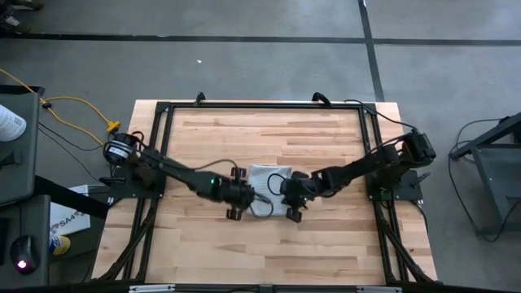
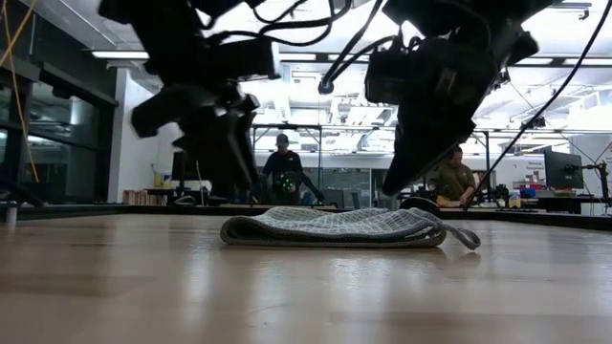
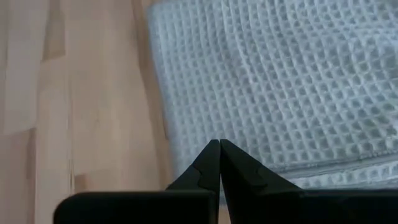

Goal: Fold microfiber towels
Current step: Fold the gray towel

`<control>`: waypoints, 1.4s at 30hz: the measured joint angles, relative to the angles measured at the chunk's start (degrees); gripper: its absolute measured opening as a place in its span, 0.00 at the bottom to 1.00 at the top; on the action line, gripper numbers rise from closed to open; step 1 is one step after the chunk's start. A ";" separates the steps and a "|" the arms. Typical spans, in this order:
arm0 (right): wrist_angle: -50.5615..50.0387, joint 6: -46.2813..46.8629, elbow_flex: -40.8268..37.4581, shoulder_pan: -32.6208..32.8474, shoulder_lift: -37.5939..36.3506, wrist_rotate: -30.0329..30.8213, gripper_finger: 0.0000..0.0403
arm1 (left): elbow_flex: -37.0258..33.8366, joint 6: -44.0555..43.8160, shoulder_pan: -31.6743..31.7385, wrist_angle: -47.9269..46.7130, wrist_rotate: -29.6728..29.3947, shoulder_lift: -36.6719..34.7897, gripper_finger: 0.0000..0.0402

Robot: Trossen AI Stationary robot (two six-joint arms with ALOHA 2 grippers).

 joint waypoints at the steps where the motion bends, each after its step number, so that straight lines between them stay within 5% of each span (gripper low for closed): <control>1: -0.16 -0.37 0.00 -0.52 0.00 -0.98 0.01 | 0.00 0.02 0.96 0.04 0.49 -0.43 0.34; 13: -1.16 -4.98 0.00 -7.09 -0.35 -1.49 0.01 | 0.00 4.38 10.58 -1.00 8.62 -3.35 0.34; 22: -6.35 -1.66 0.09 -15.97 -5.23 -4.97 0.01 | 0.00 4.54 20.61 -3.08 20.59 -6.70 0.34; 32: -9.08 -8.98 -0.07 -24.53 -7.87 -11.90 0.01 | -0.02 8.05 27.67 -4.14 28.34 -7.57 0.34; 37: -11.73 -8.82 0.05 -26.81 -7.41 -12.89 0.11 | -0.02 9.15 29.97 -4.35 31.42 -7.56 0.34; 42: -13.62 -8.55 0.02 -28.05 -7.39 -10.55 0.31 | -0.02 9.63 31.45 -4.39 33.25 -7.56 0.34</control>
